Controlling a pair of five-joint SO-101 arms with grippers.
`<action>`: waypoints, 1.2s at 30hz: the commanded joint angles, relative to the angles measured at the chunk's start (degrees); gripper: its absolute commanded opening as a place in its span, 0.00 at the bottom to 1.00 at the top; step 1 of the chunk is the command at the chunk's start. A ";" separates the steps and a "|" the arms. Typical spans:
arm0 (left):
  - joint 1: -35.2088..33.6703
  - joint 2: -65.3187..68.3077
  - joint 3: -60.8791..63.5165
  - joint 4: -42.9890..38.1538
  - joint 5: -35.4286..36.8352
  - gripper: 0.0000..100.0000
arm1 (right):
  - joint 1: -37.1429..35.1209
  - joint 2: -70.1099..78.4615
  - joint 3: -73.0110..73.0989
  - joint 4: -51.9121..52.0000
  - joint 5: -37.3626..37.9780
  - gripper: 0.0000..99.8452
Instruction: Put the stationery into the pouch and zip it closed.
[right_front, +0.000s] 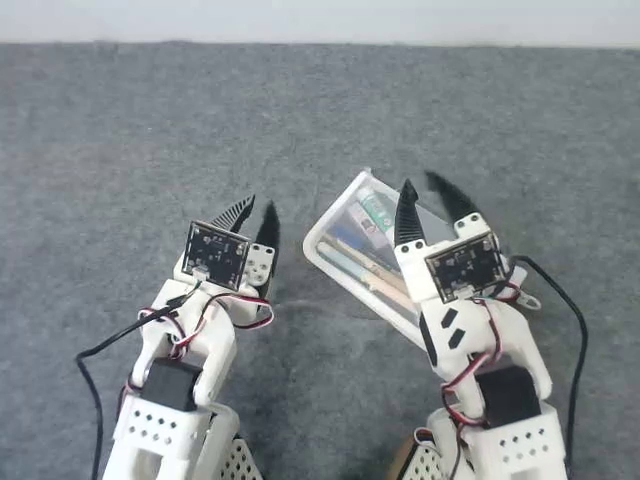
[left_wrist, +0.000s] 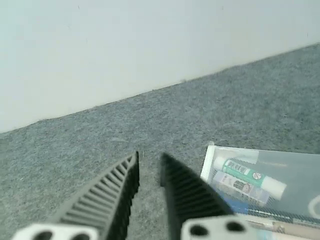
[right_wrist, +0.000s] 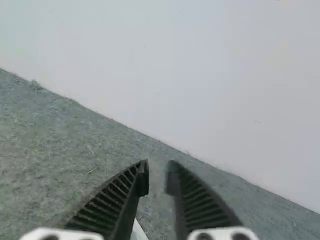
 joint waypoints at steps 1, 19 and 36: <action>-0.18 -1.32 -1.54 -2.20 0.26 0.01 | -0.13 -1.80 0.62 -4.53 0.70 0.01; -10.29 -22.51 15.60 -7.74 0.26 0.01 | -0.22 -1.89 1.23 2.24 0.62 0.01; -12.31 -22.86 15.87 1.32 0.35 0.01 | 0.22 -21.76 13.98 6.64 0.70 0.01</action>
